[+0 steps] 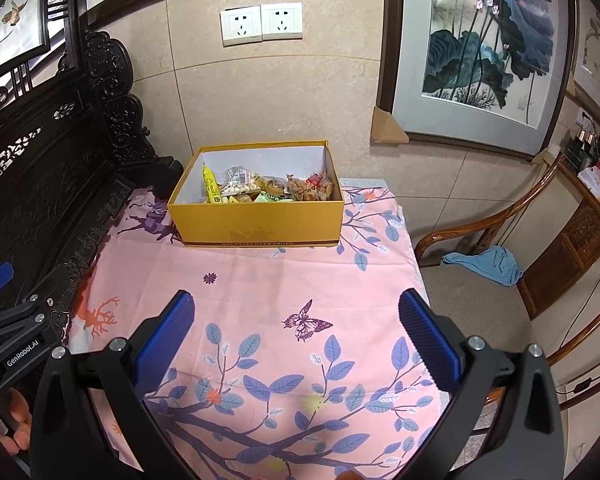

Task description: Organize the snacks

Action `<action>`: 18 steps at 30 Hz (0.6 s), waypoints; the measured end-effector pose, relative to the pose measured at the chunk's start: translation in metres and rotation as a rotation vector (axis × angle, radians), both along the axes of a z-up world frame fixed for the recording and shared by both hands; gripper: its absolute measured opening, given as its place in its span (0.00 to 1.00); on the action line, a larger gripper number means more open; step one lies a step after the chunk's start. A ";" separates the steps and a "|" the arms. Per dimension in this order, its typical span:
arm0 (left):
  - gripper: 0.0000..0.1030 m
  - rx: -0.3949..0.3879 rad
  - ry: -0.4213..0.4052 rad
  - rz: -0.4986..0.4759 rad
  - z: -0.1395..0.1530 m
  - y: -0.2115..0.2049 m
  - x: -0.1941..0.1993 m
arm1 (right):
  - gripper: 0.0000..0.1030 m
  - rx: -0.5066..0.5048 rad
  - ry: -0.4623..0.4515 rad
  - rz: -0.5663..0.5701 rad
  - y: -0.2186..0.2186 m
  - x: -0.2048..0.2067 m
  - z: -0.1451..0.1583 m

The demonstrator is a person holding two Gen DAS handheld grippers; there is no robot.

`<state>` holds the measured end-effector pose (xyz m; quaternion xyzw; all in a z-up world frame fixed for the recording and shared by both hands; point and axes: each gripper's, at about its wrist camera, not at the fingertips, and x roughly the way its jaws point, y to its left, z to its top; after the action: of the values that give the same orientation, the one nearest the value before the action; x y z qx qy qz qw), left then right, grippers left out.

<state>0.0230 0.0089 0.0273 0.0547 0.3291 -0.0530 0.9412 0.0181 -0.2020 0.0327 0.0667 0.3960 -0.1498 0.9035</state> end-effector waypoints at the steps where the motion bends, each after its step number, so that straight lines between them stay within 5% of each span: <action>1: 0.98 -0.002 0.001 -0.002 0.000 0.000 0.000 | 0.99 0.000 0.000 0.000 0.000 0.000 0.000; 18: 0.98 -0.001 0.006 -0.001 -0.002 -0.005 0.000 | 0.99 0.003 0.002 0.001 -0.001 0.000 -0.001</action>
<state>0.0228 0.0037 0.0256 0.0545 0.3319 -0.0538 0.9402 0.0182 -0.2028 0.0318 0.0678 0.3971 -0.1487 0.9031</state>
